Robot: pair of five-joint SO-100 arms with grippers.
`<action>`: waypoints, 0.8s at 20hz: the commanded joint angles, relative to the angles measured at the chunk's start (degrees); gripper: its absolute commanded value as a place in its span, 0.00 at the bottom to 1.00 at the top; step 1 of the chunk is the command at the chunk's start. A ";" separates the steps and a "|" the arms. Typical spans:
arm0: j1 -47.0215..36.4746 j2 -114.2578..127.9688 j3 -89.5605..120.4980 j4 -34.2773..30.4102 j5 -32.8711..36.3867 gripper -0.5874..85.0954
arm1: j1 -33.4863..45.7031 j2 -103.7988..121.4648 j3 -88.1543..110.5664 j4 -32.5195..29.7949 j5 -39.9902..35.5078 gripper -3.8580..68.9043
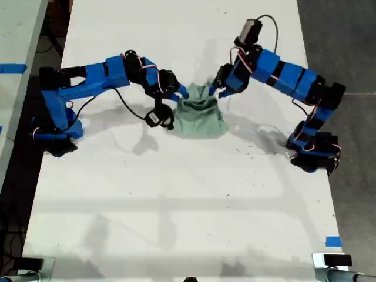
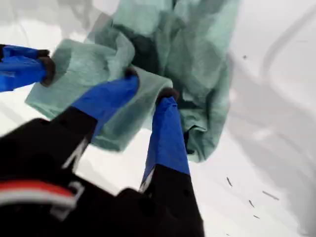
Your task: Fold t shirt
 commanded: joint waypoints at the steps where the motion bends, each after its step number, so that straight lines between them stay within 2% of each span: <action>1: -3.96 11.60 -3.87 4.13 2.99 0.11 | 3.08 12.30 -0.18 4.92 -2.72 0.41; 2: -4.83 15.82 -3.87 6.24 4.83 0.01 | 3.69 17.05 1.85 6.15 -3.52 0.25; 3: -5.10 20.39 -3.60 8.26 6.24 0.00 | 3.87 22.94 5.71 6.24 -3.34 0.06; 5: -2.72 31.38 0.26 10.28 6.68 0.00 | 0.97 35.86 17.31 3.96 -2.46 0.06; 6: 0.53 39.02 6.94 8.00 6.68 0.00 | -2.37 43.07 25.49 0.97 -1.49 0.06; 7: 5.63 48.69 18.37 1.85 6.15 0.00 | -6.68 51.24 35.86 -3.78 -0.62 0.06; 10: 21.36 80.77 70.14 -28.65 4.57 0.00 | -18.28 78.66 74.79 -23.38 0.00 0.06; 11: 22.68 89.82 85.61 -36.39 4.22 0.00 | -20.13 88.33 86.22 -26.63 0.09 0.06; 12: 22.15 98.09 98.00 -39.11 3.52 0.00 | -21.27 99.49 96.06 -26.37 -0.18 0.06; 13: 20.21 104.94 105.91 -36.12 3.78 0.00 | -21.45 107.05 103.71 -23.82 -0.70 0.06; 14: 16.79 111.01 111.97 -30.06 3.96 0.00 | -22.41 105.73 106.52 -23.20 -0.62 0.06; 15: 13.97 114.96 111.27 -21.88 2.81 0.00 | -23.91 106.44 110.83 -26.89 0.62 0.06; 16: 15.21 119.00 111.27 -19.25 2.81 0.00 | -25.14 106.26 110.30 -26.19 2.37 0.06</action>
